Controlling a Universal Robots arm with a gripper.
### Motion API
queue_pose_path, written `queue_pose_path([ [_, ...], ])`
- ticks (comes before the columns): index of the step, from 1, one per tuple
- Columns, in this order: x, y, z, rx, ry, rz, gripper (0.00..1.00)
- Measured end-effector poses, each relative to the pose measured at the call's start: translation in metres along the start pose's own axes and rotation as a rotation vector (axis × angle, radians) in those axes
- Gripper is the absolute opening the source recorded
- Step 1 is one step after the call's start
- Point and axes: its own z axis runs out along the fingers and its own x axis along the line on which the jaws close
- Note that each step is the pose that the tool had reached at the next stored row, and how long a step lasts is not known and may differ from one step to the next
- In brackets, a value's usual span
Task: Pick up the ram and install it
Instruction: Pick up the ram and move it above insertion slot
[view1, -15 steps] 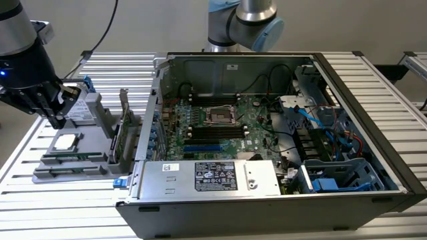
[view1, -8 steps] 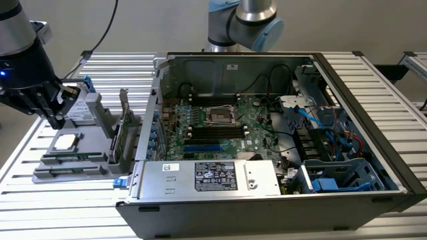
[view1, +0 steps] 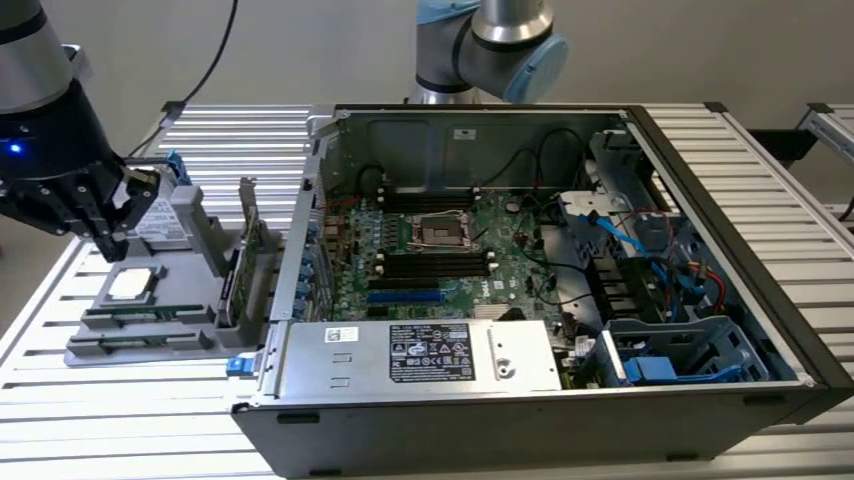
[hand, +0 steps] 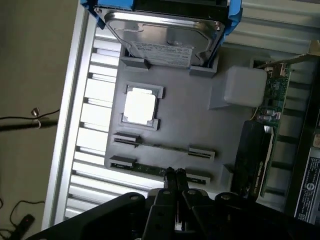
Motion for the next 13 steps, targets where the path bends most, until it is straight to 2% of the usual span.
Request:
queue_pose_path([
  [13, -0.0004, -0.0002, 0.0045, 0.0145, 0.0087, -0.236, 0.1],
])
